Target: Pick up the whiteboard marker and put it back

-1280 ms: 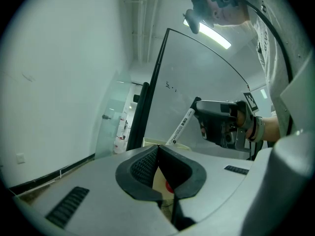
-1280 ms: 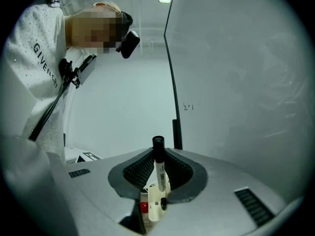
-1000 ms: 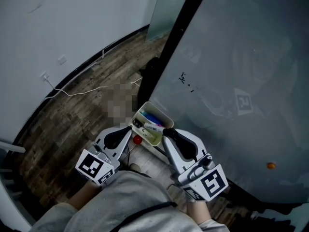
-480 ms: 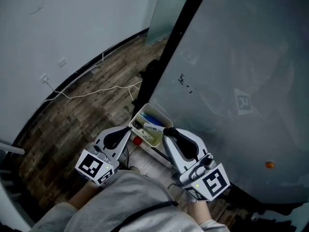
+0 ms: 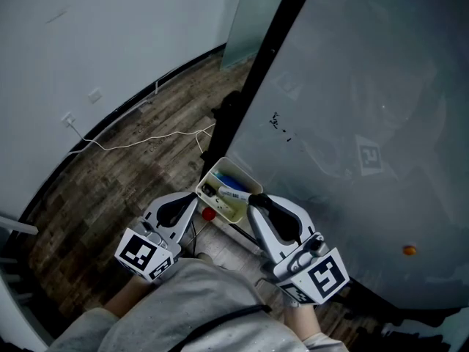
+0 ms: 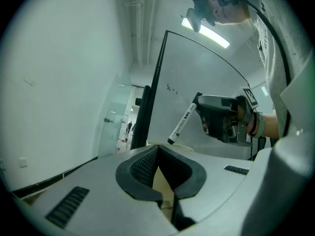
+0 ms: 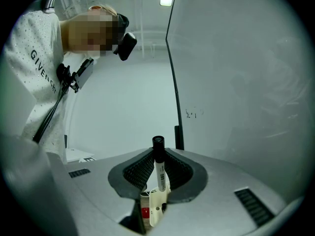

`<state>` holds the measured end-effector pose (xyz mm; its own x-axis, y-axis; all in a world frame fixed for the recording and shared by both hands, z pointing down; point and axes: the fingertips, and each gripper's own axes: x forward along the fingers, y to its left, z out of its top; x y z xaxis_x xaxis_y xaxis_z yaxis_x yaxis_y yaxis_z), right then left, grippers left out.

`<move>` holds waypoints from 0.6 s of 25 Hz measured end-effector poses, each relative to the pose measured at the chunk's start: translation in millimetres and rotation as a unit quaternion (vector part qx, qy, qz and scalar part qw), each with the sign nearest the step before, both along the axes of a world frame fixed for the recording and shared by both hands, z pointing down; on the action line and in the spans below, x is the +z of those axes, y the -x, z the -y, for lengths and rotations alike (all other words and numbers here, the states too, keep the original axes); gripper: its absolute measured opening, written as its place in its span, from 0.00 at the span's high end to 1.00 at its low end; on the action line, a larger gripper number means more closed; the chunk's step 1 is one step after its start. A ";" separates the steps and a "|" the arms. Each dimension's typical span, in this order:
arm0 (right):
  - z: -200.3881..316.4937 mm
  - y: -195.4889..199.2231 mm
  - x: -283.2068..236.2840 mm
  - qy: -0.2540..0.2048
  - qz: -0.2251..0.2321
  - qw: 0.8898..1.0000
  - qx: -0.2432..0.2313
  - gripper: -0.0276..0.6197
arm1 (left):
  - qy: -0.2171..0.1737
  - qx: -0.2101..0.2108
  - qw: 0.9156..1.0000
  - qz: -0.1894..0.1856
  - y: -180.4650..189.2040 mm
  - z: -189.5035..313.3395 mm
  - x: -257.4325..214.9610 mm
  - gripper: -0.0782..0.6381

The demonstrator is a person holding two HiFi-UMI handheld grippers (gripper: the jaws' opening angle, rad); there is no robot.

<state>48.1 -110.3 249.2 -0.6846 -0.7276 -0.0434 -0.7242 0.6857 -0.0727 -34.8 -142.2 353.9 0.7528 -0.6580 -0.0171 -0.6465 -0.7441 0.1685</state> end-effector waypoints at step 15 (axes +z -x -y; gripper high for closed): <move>0.7 -1.6 4.9 0.008 0.002 1.000 0.006 0.84 | 0.006 -0.005 1.000 -0.011 3.7 1.2 -0.1 0.87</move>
